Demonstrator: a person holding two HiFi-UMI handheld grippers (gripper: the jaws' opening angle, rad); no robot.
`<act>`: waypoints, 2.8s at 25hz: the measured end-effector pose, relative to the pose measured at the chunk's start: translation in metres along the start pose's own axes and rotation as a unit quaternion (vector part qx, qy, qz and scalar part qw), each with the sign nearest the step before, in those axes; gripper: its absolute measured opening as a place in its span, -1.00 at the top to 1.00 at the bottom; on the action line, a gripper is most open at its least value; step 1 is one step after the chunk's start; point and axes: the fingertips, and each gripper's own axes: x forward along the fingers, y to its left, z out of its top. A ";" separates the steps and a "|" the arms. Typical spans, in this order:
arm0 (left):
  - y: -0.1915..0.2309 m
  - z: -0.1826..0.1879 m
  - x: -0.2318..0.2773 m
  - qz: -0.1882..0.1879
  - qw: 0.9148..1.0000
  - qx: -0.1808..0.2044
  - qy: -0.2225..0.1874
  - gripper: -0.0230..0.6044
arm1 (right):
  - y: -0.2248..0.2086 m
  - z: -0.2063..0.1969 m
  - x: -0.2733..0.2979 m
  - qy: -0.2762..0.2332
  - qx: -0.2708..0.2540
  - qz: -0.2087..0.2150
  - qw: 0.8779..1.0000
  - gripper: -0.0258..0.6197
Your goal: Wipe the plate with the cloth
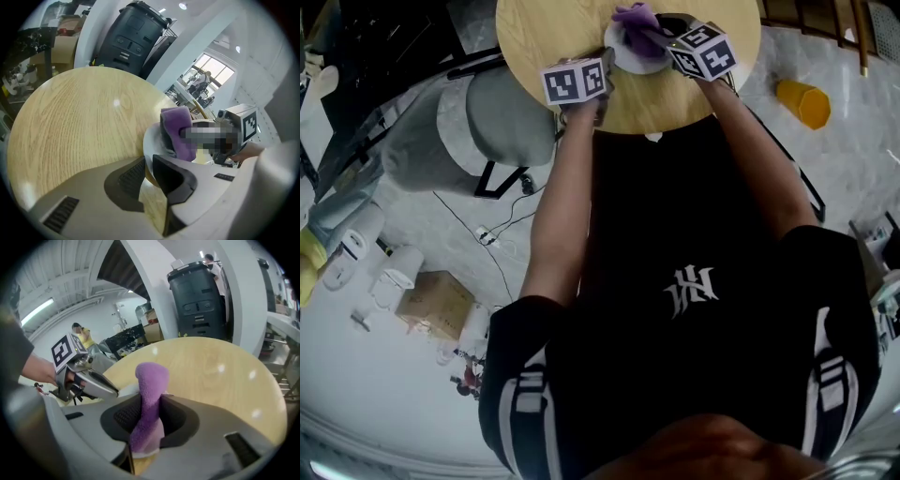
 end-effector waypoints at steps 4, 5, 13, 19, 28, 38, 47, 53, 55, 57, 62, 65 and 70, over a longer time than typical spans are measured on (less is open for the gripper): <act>-0.002 0.000 0.000 -0.003 1.000 0.000 0.000 0.75 | -0.034 -0.018 -0.032 -0.004 0.027 -0.031 0.999 0.59; -0.002 -0.001 0.000 -0.003 1.000 0.001 0.000 0.75 | -0.039 -0.020 -0.037 -0.006 0.033 -0.038 0.999 0.59; -0.003 -0.002 0.001 0.000 1.000 0.002 0.001 0.74 | -0.012 0.027 -0.042 -0.089 0.071 0.005 0.994 0.60; -0.004 -0.003 0.001 0.002 1.000 0.001 0.000 0.74 | 0.045 0.051 0.018 -0.075 0.045 0.077 0.993 0.60; -0.003 -0.006 -0.002 0.005 1.000 -0.002 -0.003 0.75 | -0.007 0.019 0.010 -0.020 -0.017 -0.005 1.000 0.59; 0.001 -0.007 -0.001 0.007 1.000 0.000 0.002 0.75 | -0.047 -0.002 -0.033 -0.035 0.020 -0.040 0.998 0.59; 0.004 -0.001 -0.018 -0.028 0.999 0.023 -0.016 0.58 | -0.001 0.090 -0.127 -0.222 0.009 0.021 0.975 0.60; -0.031 0.049 -0.085 -0.169 0.977 0.050 -0.123 0.89 | 0.022 0.168 -0.247 -0.348 -0.074 -0.041 0.934 0.59; -0.055 0.081 -0.128 -0.229 0.952 0.077 -0.190 0.90 | 0.037 0.191 -0.281 -0.382 -0.086 -0.046 0.919 0.59; -0.077 0.108 -0.172 -0.259 0.926 0.123 -0.244 0.91 | 0.053 0.209 -0.310 -0.414 -0.088 -0.051 0.904 0.59; -0.128 0.138 -0.270 -0.337 0.858 0.201 -0.332 0.91 | 0.092 0.232 -0.354 -0.477 -0.083 -0.025 0.874 0.60; -0.147 0.134 -0.319 -0.376 0.821 0.209 -0.375 0.90 | 0.124 0.229 -0.349 -0.484 -0.104 0.021 0.869 0.60; -0.181 0.078 -0.386 -0.356 0.796 0.250 -0.421 0.90 | 0.196 0.187 -0.330 -0.421 -0.156 0.150 0.881 0.60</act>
